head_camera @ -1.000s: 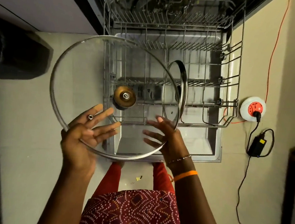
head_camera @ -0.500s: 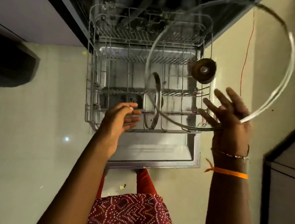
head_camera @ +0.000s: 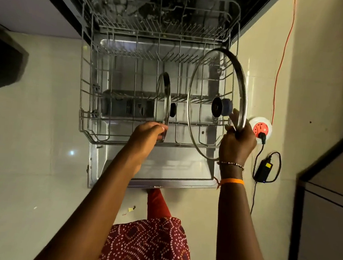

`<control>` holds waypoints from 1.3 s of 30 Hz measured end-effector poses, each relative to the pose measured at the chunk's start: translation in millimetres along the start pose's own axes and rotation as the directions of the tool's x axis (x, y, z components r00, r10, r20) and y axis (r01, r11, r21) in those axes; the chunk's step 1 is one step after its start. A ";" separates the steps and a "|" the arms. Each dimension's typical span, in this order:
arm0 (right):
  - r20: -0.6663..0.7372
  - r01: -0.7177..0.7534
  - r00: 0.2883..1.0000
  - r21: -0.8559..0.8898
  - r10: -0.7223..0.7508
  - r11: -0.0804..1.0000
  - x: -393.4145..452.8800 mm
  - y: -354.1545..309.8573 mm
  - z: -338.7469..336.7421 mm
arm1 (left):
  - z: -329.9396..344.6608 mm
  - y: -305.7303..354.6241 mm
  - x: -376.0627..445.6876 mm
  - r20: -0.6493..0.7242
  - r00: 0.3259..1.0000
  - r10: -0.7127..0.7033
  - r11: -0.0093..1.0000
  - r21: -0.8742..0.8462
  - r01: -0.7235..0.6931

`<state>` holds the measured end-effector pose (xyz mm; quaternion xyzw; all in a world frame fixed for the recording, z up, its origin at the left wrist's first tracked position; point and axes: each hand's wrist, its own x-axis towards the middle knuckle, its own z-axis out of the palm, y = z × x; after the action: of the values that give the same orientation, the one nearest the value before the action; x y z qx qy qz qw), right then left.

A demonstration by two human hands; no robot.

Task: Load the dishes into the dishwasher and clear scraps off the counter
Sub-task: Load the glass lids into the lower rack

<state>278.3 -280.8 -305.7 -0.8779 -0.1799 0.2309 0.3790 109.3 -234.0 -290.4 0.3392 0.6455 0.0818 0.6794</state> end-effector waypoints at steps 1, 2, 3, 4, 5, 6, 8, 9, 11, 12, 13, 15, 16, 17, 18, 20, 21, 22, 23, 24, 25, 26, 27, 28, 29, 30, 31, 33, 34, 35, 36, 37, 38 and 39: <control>-0.018 0.010 1.000 -0.026 -0.011 1.000 1.1 1.9 5.2 | -0.1 -0.1 1.1 0.004 1.000 -0.005 1.000 0.012 0.005; -0.035 0.016 0.999 -0.046 -0.018 0.999 1.2 0.8 9.2 | -0.1 0.1 2.0 0.005 1.000 -0.010 1.000 0.020 0.010; -0.044 0.024 0.999 -0.053 -0.027 0.998 1.8 0.6 13.0 | 0.1 0.3 2.8 0.004 1.000 -0.013 1.000 0.027 0.013; -0.042 0.034 0.998 -0.055 -0.036 0.998 2.6 1.5 17.2 | 0.6 0.8 3.3 0.001 1.000 -0.012 0.999 0.031 0.012; -0.034 0.044 0.998 -0.058 -0.047 0.997 2.7 2.4 21.5 | 1.0 1.4 3.7 -0.003 1.000 -0.009 0.999 0.032 0.009; -0.025 0.045 0.999 -0.075 -0.047 0.996 0.1 1.8 25.2 | 1.3 1.7 4.1 -0.004 1.000 -0.005 0.999 0.034 0.006; -0.009 0.045 0.999 -0.103 -0.047 0.994 -9.7 2.4 31.9 | 1.1 1.5 4.3 0.002 1.000 -0.003 0.999 0.043 0.003; 0.007 0.042 0.999 -0.107 -0.041 0.993 -15.4 4.0 35.0 | 0.7 1.2 4.1 0.006 1.000 -0.003 0.999 0.045 0.003; 0.059 0.015 0.998 -0.112 -0.008 0.994 -25.0 6.5 40.7 | 0.4 0.2 4.3 0.006 1.000 -0.007 0.999 0.042 0.007; 0.094 0.007 0.996 -0.109 0.003 0.994 -26.9 8.8 44.0 | 0.5 0.0 4.2 0.002 1.000 -0.012 0.999 0.039 0.012; 0.128 0.001 0.992 -0.099 0.012 0.995 -26.6 11.0 48.3 | 0.4 -0.3 4.3 0.000 1.000 -0.016 0.999 0.038 0.016; 0.171 -0.028 0.984 -0.102 0.045 0.994 -19.7 12.7 56.7 | 1.0 -1.4 5.4 0.008 1.000 -0.014 0.998 0.057 0.014; 0.186 -0.045 0.980 -0.120 0.066 0.992 -14.9 13.6 60.8 | 1.4 -1.5 5.7 0.015 1.000 -0.013 0.997 0.079 0.011; 0.198 -0.058 0.976 -0.144 0.086 0.988 -10.2 15.1 64.1 | 1.8 -1.2 5.9 0.023 1.000 -0.011 0.995 0.101 0.008; 0.211 -0.064 0.972 -0.169 0.100 0.984 -6.9 15.0 65.6 | 2.0 -1.2 6.3 0.032 0.999 -0.008 0.993 0.120 0.005; 0.272 -0.057 0.956 -0.184 0.107 0.981 -4.2 19.3 65.0 | 2.2 -1.8 5.7 0.042 0.999 -0.008 0.991 0.132 0.002; 0.319 -0.050 0.942 -0.166 0.101 0.985 -4.4 21.7 62.2 | 2.2 -1.9 4.7 0.040 0.999 -0.006 0.992 0.125 0.001; 0.359 -0.047 0.929 -0.136 0.093 0.990 -6.6 23.4 57.4 | 2.1 -1.9 3.4 0.035 0.999 -0.006 0.994 0.110 0.002; 0.370 -0.040 0.926 -0.099 0.074 0.994 -9.3 24.7 51.6 | 1.0 -1.2 1.0 0.032 0.999 -0.006 0.996 0.089 0.004; 0.341 -0.023 0.939 -0.072 0.047 0.997 -12.1 24.4 45.5 | -0.1 -0.6 -0.6 0.029 1.000 -0.008 0.998 0.061 0.007; 0.283 0.021 0.959 -0.053 -0.005 0.998 -18.7 21.6 39.3 | -4.6 -1.0 -4.7 0.023 1.000 -0.007 1.000 0.025 0.007; 0.206 0.077 0.976 -0.038 -0.067 0.996 -25.5 17.9 32.7 | -8.0 -1.6 -7.8 0.015 1.000 0.000 1.000 -0.005 0.000; 0.130 0.122 0.985 -0.023 -0.118 0.992 -30.6 13.5 26.3 | -8.6 -1.0 -9.2 0.005 1.000 0.010 1.000 -0.027 -0.009; 0.087 0.153 0.985 -0.013 -0.152 0.988 -37.8 6.3 21.5 | -10.7 -0.5 -11.5 -0.007 1.000 0.020 0.999 -0.048 -0.020; 0.091 0.174 0.981 -0.001 -0.173 0.985 -46.8 -1.2 20.6 | -16.0 -1.1 -14.6 -0.023 0.999 0.025 0.997 -0.077 -0.027; 0.137 0.189 0.972 0.011 -0.188 0.982 -60.3 -11.2 23.4 | -25.8 -3.7 -19.9 -0.040 0.999 0.025 0.994 -0.110 -0.029; 0.199 0.197 0.960 0.017 -0.196 0.980 -74.2 -20.2 29.1 | -36.1 -5.9 -25.3 -0.051 0.998 0.028 0.990 -0.138 -0.035; 0.316 0.213 0.926 0.018 -0.207 0.977 -101.9 -37.0 46.7 | -59.3 -11.0 -37.3 -0.067 0.997 0.037 0.981 -0.189 -0.049; 0.354 0.225 0.910 0.017 -0.216 0.974 -117.5 -46.1 58.3 | -74.0 -13.6 -45.1 -0.079 0.996 0.039 0.974 -0.218 -0.055; 0.382 0.242 0.895 0.014 -0.229 0.970 -135.8 -56.6 71.8 | -92.9 -16.1 -54.0 -0.094 0.995 0.042 0.966 -0.249 -0.064; 0.409 0.255 0.881 0.015 -0.239 0.967 -155.1 -67.7 85.8 | -113.4 -18.4 -62.8 -0.110 0.993 0.047 0.958 -0.276 -0.076; 0.433 0.267 0.867 0.016 -0.247 0.964 -173.2 -77.9 99.2 | -133.3 -20.9 -70.5 -0.131 0.990 0.047 0.949 -0.303 -0.086; 0.468 0.277 0.846 0.025 -0.256 0.961 -198.2 -91.9 115.4 | -162.2 -24.3 -82.1 -0.169 0.985 0.041 0.935 -0.340 -0.097; 0.503 0.283 0.822 0.043 -0.266 0.958 -222.8 -106.3 130.0 | -191.4 -27.9 -93.5 -0.211 0.977 0.027 0.915 -0.388 -0.109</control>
<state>8.2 -245.6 -244.9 -0.7580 -0.4007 0.3921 0.3333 -92.6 -238.5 -217.3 0.2064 0.6684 0.2687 0.6622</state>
